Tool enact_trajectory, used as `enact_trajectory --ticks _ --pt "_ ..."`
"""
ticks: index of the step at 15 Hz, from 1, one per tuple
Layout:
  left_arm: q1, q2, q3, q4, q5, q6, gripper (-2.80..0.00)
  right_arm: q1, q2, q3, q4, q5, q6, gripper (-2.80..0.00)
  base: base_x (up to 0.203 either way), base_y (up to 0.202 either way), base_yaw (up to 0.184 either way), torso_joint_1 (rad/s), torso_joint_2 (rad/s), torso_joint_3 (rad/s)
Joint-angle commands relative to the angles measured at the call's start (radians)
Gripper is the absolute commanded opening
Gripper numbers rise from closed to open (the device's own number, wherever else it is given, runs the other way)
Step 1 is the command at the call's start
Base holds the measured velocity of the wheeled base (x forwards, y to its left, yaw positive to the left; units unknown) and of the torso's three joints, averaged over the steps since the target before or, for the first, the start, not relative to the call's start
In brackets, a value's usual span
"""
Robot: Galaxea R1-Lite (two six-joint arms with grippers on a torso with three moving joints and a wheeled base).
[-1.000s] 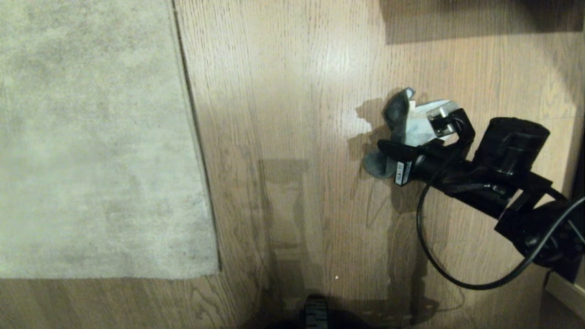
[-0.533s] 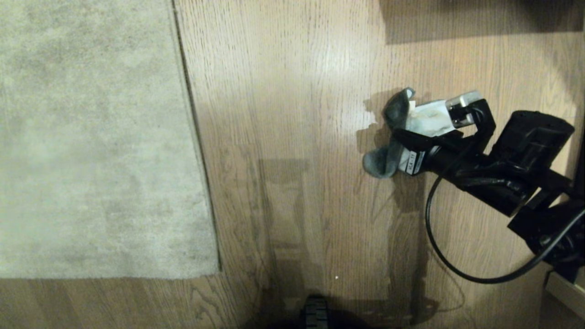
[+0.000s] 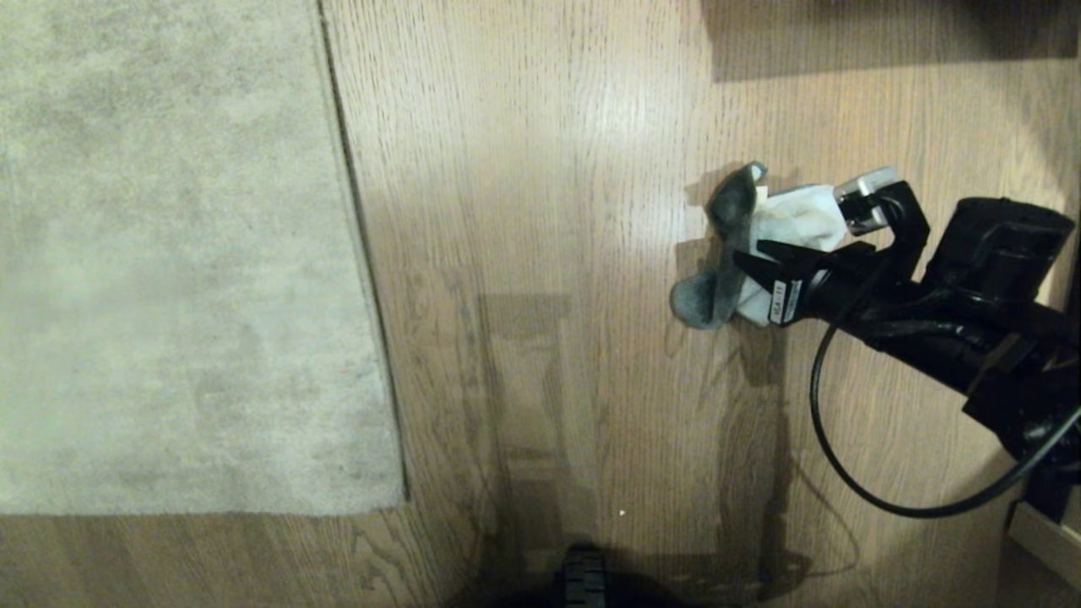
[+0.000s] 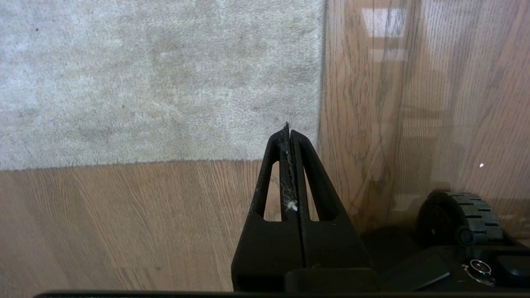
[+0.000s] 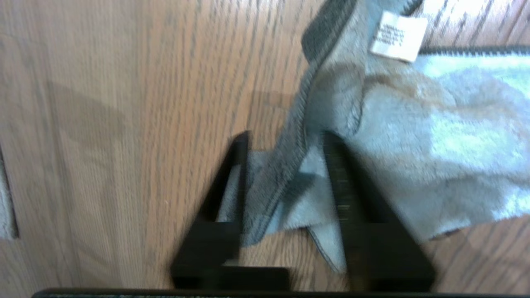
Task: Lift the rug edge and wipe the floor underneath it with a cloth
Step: Pick up the rag
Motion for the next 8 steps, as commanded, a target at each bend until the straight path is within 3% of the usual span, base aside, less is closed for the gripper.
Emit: enact_trajectory --ticks 1,8 --pt "0.0 0.0 0.0 0.0 0.0 0.0 -2.8 -0.008 -0.002 -0.011 0.022 -0.005 -0.004 0.0 0.0 0.0 0.0 0.0 0.0 0.0" --pt "0.0 0.0 0.0 0.0 0.0 0.0 -2.8 -0.008 0.102 -0.148 0.077 -0.135 -0.004 0.0 0.0 0.0 0.0 0.0 0.0 0.0"
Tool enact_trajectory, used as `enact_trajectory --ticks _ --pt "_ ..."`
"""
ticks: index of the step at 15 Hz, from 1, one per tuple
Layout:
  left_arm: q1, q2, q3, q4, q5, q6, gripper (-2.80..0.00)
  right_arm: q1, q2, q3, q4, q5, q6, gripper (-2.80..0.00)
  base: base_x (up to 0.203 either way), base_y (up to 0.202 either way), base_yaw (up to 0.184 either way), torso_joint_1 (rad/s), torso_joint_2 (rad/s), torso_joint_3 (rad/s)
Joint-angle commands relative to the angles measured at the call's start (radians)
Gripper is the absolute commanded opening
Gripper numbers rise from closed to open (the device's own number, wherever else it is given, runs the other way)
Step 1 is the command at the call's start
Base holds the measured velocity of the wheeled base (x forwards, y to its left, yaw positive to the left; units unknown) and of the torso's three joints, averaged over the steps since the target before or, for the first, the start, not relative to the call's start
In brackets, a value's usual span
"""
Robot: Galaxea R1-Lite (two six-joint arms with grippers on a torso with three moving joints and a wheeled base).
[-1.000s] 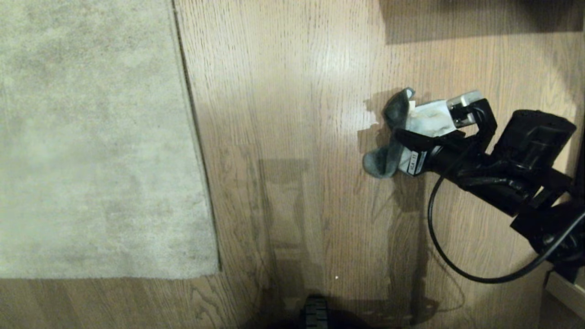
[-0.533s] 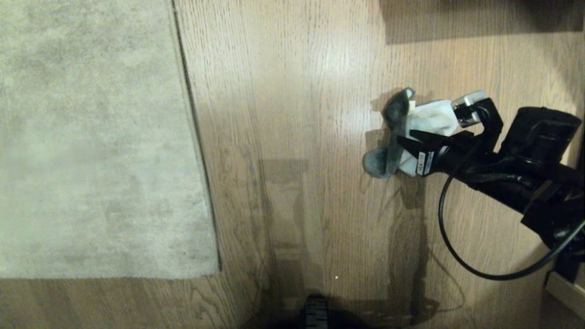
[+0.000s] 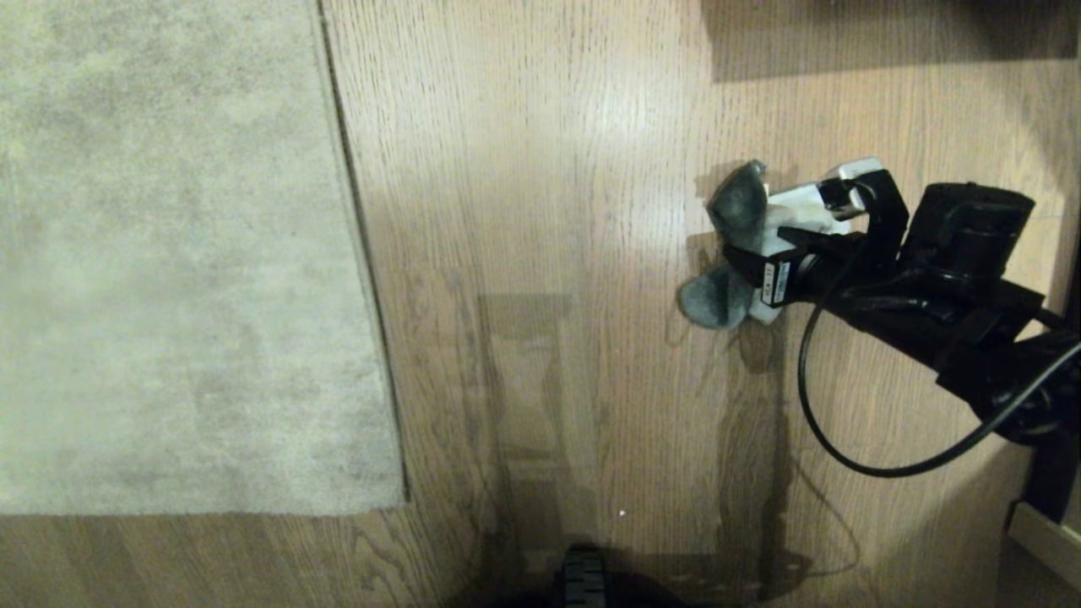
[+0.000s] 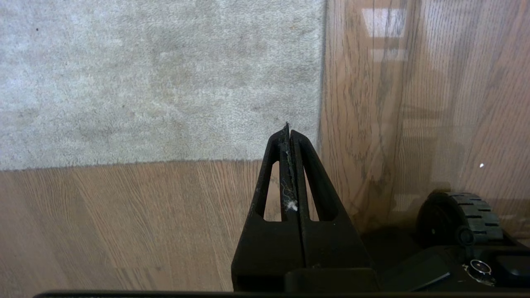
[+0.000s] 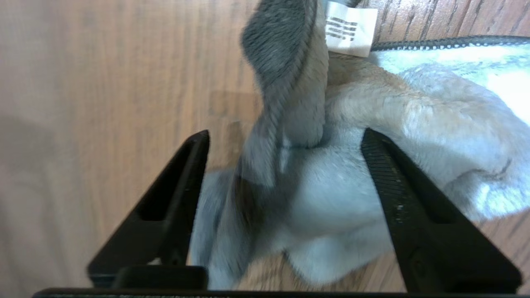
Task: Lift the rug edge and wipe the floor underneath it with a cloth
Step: Pick up the rag
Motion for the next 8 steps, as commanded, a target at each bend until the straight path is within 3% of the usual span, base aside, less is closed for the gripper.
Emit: enact_trajectory --ticks 1,8 --pt "0.0 0.0 0.0 0.0 0.0 0.0 -2.8 0.001 0.061 -0.044 -0.006 -0.009 -0.001 0.0 0.0 0.0 0.0 0.0 0.0 0.0" --pt "0.0 0.0 0.0 0.0 0.0 0.0 -2.8 0.002 0.148 -0.089 -0.034 -0.009 -0.006 0.0 0.0 0.0 0.0 0.0 0.0 0.0"
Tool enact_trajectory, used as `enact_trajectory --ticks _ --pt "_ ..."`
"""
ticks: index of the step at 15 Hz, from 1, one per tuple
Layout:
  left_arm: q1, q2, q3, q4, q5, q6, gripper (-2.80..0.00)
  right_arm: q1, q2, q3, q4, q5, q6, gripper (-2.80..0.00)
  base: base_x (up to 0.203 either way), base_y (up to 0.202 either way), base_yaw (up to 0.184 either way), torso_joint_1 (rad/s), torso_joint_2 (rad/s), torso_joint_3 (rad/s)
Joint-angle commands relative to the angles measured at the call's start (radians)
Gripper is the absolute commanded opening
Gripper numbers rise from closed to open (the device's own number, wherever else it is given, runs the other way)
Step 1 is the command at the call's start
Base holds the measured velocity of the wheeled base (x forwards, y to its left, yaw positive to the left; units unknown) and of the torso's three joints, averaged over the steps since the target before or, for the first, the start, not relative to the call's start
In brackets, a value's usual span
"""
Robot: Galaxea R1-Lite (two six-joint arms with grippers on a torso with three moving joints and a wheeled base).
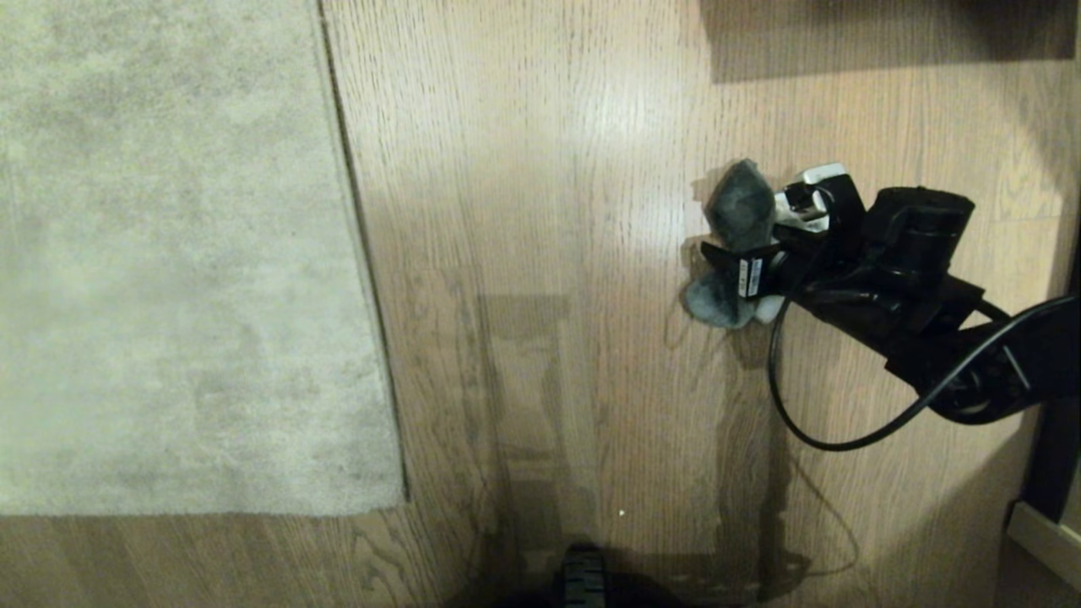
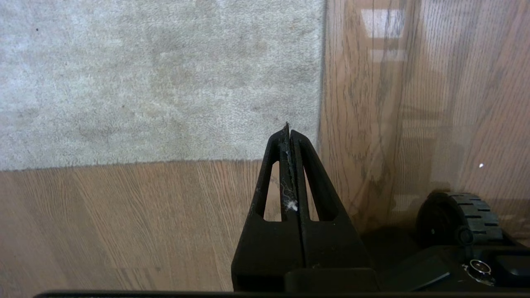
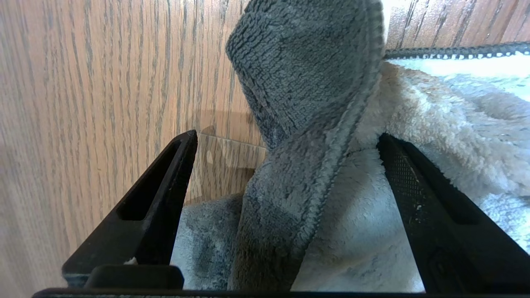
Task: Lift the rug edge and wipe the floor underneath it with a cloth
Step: Pick up the rag
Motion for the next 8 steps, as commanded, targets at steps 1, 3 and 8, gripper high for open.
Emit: enact_trajectory --ticks 1,3,8 --pt "0.0 0.0 0.0 0.0 0.0 0.0 -2.8 0.0 0.033 -0.002 -0.008 0.002 -0.002 0.0 0.0 0.0 0.0 0.0 0.0 0.0" --pt "0.0 0.0 0.0 0.0 0.001 0.0 -2.8 0.0 0.033 -0.003 -0.02 0.003 -0.002 -2.8 0.0 0.0 0.0 0.0 0.0 0.0" --pt "0.0 0.0 0.0 0.0 0.0 0.0 -2.8 0.002 0.031 -0.002 -0.03 0.003 -0.002 -2.8 0.0 0.0 0.0 0.0 0.0 0.0"
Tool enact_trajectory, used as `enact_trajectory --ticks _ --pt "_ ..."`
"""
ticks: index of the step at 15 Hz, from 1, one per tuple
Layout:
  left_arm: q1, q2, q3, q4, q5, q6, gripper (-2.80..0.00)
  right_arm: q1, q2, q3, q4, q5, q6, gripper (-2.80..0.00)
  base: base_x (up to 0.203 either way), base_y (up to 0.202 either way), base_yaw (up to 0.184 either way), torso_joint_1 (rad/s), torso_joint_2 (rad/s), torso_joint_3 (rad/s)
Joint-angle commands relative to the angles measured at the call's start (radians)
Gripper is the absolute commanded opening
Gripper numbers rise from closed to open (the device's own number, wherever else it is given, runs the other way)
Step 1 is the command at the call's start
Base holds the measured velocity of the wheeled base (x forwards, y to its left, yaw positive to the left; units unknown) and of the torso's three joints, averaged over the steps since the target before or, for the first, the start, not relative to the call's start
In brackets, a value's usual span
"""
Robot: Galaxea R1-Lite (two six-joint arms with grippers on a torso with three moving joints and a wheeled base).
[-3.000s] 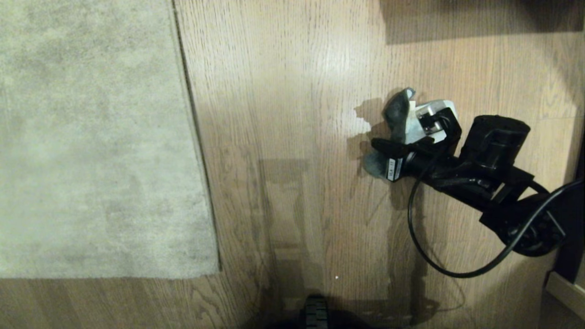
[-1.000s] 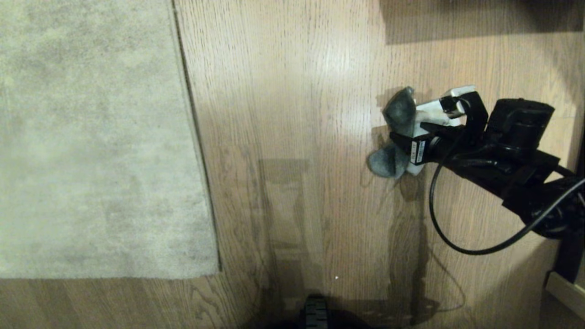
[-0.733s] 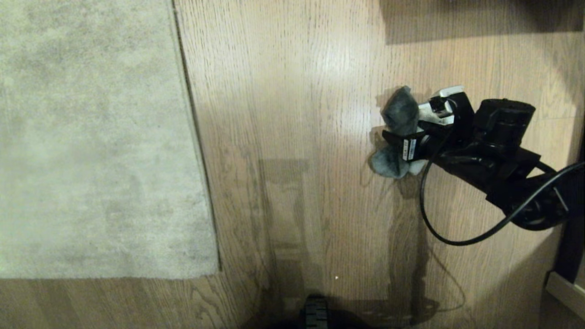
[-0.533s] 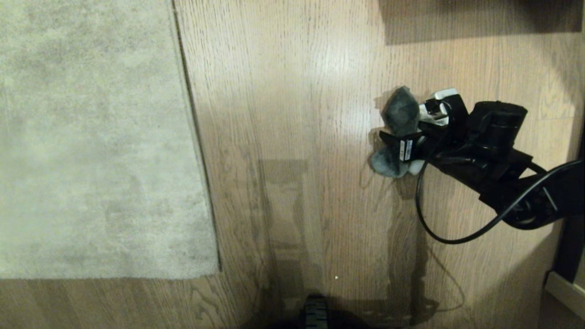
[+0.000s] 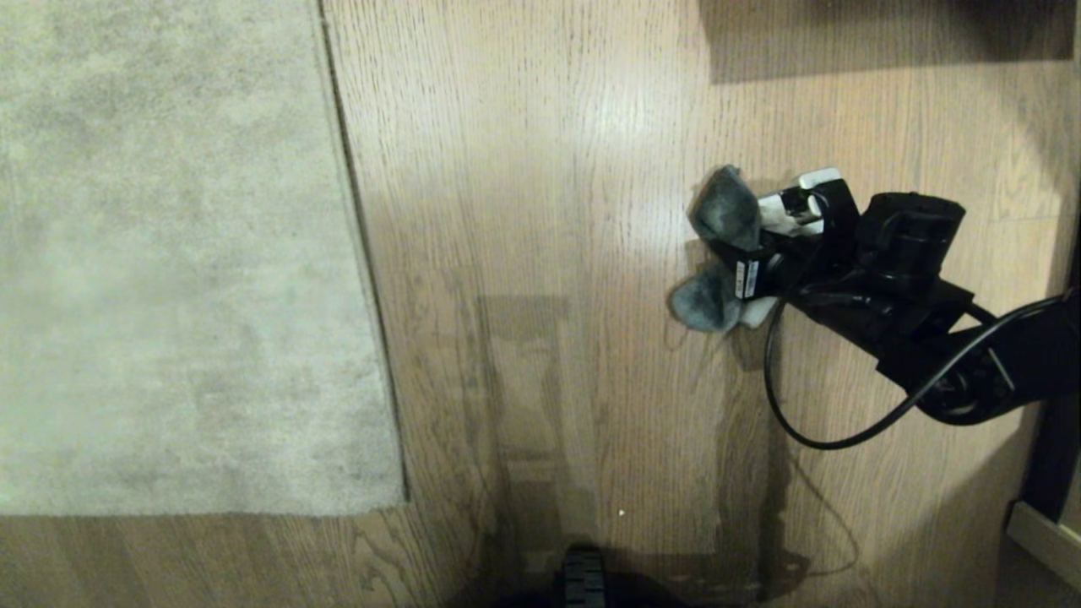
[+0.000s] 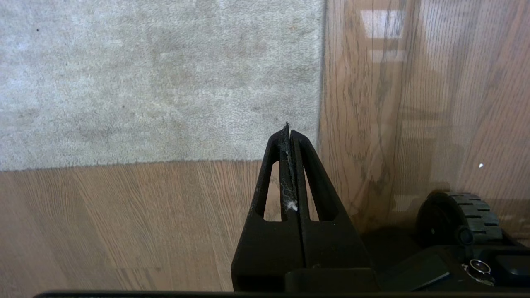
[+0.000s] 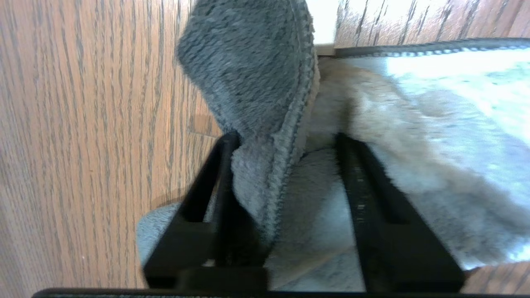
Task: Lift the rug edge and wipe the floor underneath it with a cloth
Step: Pick up the rag
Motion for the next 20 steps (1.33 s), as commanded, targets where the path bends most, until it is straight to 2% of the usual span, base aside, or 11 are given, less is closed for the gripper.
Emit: enact_trajectory --ticks 1,7,12,15,20 --pt "0.0 0.0 0.0 0.0 0.0 0.0 -2.8 0.002 0.002 0.001 -0.005 0.0 -0.001 -2.8 0.0 0.0 0.0 0.0 0.0 0.0" --pt "0.0 0.0 0.0 0.0 0.0 0.0 -2.8 0.015 -0.062 0.025 -0.003 0.0 -0.001 -2.8 0.0 0.0 0.0 0.0 0.0 0.0" --pt "0.0 0.0 0.0 0.0 0.0 0.0 -2.8 0.014 -0.216 0.11 0.008 -0.001 0.001 -2.8 0.0 0.0 0.0 0.0 0.0 0.0" --pt "0.0 0.0 0.0 0.0 0.0 0.0 -2.8 0.012 -0.347 0.189 0.011 -0.002 0.002 -2.8 0.0 0.0 0.0 0.0 0.0 0.0" --pt "0.0 0.0 0.0 0.0 0.0 0.0 -2.8 -0.019 -0.611 0.393 0.043 -0.033 0.007 -2.8 0.0 0.0 0.0 0.0 0.0 0.0"
